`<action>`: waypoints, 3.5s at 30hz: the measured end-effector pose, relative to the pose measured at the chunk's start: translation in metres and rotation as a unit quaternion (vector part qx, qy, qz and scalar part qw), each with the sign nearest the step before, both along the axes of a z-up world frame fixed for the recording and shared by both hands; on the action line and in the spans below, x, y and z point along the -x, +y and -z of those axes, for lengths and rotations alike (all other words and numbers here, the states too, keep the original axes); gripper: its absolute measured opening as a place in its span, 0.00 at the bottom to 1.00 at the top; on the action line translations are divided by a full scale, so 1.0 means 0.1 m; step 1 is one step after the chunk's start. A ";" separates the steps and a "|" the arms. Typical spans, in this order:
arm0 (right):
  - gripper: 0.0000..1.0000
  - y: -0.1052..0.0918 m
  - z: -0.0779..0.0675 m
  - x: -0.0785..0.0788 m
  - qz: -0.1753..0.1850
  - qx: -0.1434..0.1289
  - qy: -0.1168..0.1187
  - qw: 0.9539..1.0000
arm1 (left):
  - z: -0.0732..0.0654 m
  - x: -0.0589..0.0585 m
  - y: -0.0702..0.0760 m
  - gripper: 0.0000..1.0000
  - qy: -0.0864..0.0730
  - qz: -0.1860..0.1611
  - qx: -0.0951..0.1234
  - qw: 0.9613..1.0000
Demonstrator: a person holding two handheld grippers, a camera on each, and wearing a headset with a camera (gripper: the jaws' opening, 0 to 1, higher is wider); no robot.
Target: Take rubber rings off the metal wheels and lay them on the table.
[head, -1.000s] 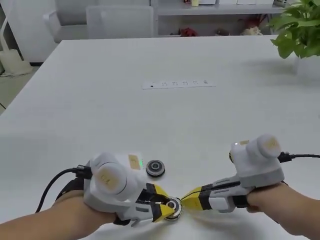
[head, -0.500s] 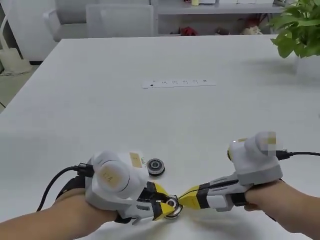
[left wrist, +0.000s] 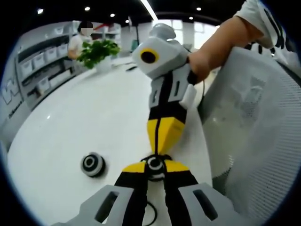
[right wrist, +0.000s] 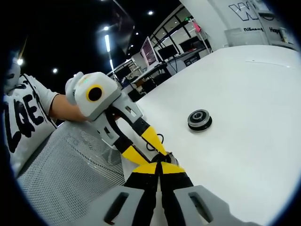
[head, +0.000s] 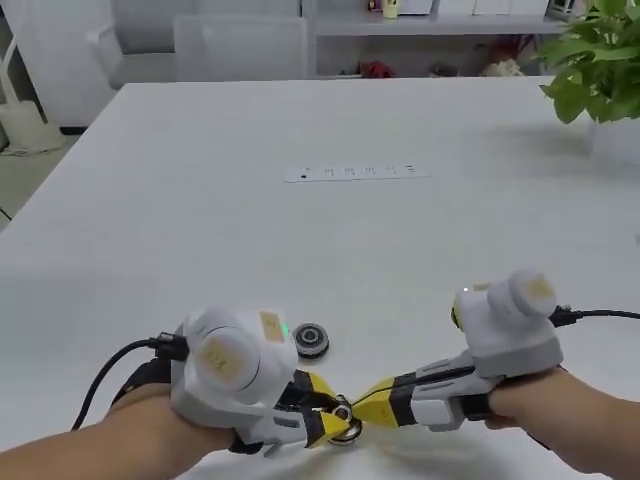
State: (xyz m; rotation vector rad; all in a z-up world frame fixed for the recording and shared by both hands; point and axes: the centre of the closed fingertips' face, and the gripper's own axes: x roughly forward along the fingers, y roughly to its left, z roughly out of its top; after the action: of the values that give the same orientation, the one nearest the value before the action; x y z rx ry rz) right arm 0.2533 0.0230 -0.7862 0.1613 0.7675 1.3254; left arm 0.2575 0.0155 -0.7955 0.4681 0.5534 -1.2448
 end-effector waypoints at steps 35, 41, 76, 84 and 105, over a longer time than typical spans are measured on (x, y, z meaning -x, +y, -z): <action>0.00 -0.08 -0.02 -0.06 0.004 0.009 -0.015 1.000 | -0.18 0.09 0.06 0.22 0.005 0.026 0.017 1.000; 0.00 -0.07 -0.05 -0.04 0.001 0.007 -0.015 1.000 | -0.28 0.12 0.11 0.27 0.003 0.027 0.027 0.999; 0.00 0.17 -0.33 -0.03 -0.034 -0.003 -0.027 0.999 | -0.49 0.15 0.73 0.49 -0.003 -0.027 0.046 0.999; 0.00 0.34 -0.33 -0.03 -0.045 -0.005 -0.028 0.999 | -0.46 0.16 0.86 0.53 -0.002 -0.039 0.043 0.998; 0.00 0.57 -0.14 -0.05 -0.054 0.009 -0.016 0.998 | -0.41 0.20 1.09 0.58 -0.001 -0.071 0.040 0.997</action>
State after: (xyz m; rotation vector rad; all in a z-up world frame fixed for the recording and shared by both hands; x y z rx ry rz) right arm 0.2587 0.0802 -0.7718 0.0845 0.7706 1.4192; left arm 0.2372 0.1244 -0.7541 0.3574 0.5239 -1.1261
